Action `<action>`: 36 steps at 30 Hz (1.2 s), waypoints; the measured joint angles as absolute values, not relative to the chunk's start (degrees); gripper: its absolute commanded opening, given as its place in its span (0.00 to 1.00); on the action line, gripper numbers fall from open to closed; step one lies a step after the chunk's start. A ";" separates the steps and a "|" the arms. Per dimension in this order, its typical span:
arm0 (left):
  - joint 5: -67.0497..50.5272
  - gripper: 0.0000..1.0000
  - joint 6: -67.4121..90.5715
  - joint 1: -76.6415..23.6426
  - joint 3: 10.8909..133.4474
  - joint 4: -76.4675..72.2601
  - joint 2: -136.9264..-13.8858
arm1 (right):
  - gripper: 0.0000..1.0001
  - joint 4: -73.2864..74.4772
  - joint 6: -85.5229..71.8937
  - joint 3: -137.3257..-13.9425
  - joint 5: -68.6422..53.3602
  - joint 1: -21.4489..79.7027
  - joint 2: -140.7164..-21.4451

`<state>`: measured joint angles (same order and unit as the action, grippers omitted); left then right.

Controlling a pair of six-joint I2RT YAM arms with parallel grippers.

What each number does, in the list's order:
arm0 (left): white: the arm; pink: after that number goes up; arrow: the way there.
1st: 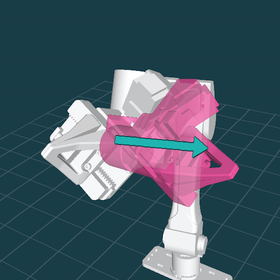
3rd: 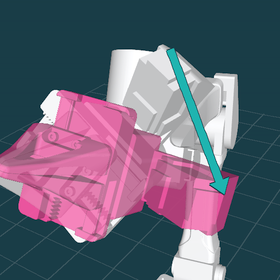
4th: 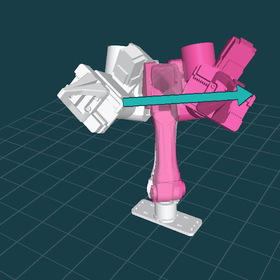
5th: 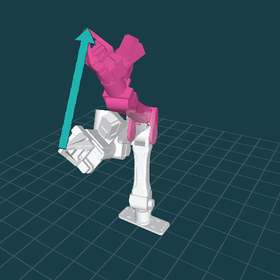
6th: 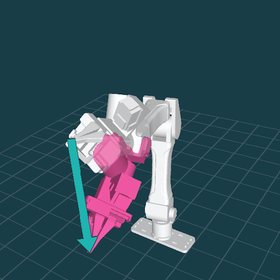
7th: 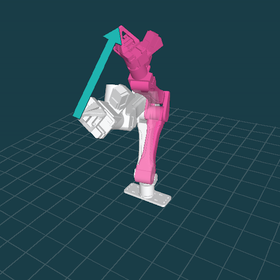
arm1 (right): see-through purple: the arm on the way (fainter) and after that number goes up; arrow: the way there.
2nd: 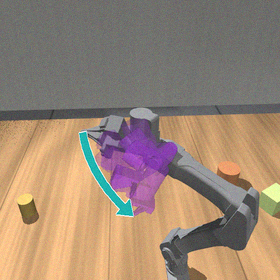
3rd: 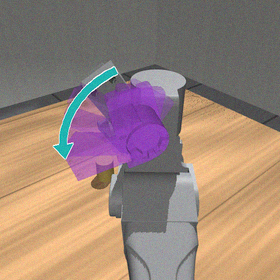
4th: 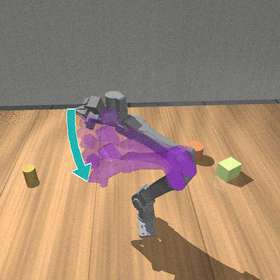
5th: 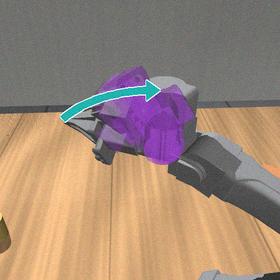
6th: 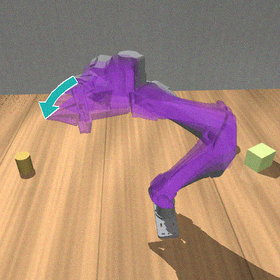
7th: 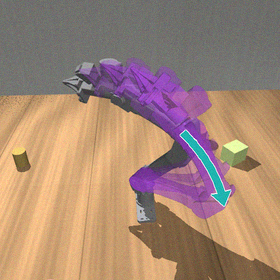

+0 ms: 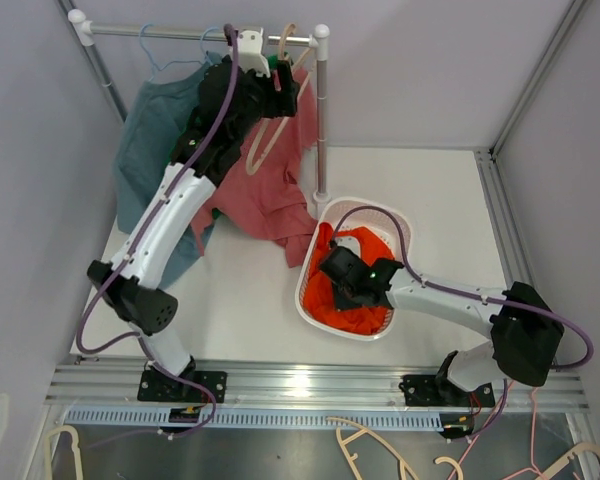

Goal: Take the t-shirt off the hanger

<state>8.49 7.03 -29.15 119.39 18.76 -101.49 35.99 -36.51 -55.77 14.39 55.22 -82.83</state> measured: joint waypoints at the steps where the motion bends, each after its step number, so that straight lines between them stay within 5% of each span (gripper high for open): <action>1: 8.49 0.82 7.07 -29.15 118.85 18.96 -100.60 | 0.00 35.73 -36.84 -55.24 14.31 55.88 -82.83; 4: 8.54 0.99 6.74 -29.12 114.61 18.72 -94.32 | 0.00 35.31 -38.57 -53.34 14.33 58.46 -82.91; 13: 3.68 1.00 7.16 -20.47 113.43 19.09 -85.45 | 0.01 36.84 -49.84 -46.65 14.11 74.48 -82.96; 14: 3.60 1.00 7.14 -19.09 113.43 19.29 -85.80 | 0.07 37.23 -51.20 -46.68 14.37 76.44 -82.87; 15: 3.62 0.99 7.14 -18.31 113.43 19.46 -86.32 | 0.31 37.63 -52.45 -46.78 14.92 78.11 -82.81; 17: 3.20 0.99 7.14 -17.45 113.45 19.90 -88.05 | 0.56 38.83 -54.92 -47.35 15.35 80.18 -82.19; 23: 2.31 0.97 7.05 -16.93 115.11 21.76 -95.94 | 0.98 44.27 -59.07 -50.98 18.55 81.30 -77.67; 29: 2.74 0.91 7.03 -16.62 115.81 23.53 -99.24 | 0.99 50.78 -60.40 -55.35 23.33 81.30 -71.16; 36: 3.03 0.62 7.68 -15.35 121.58 23.55 -100.51 | 0.98 55.16 -60.62 -58.46 27.77 81.30 -64.93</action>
<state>3.03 7.68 -15.35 121.58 23.55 -100.51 55.16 -60.62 -58.46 27.77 81.30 -64.93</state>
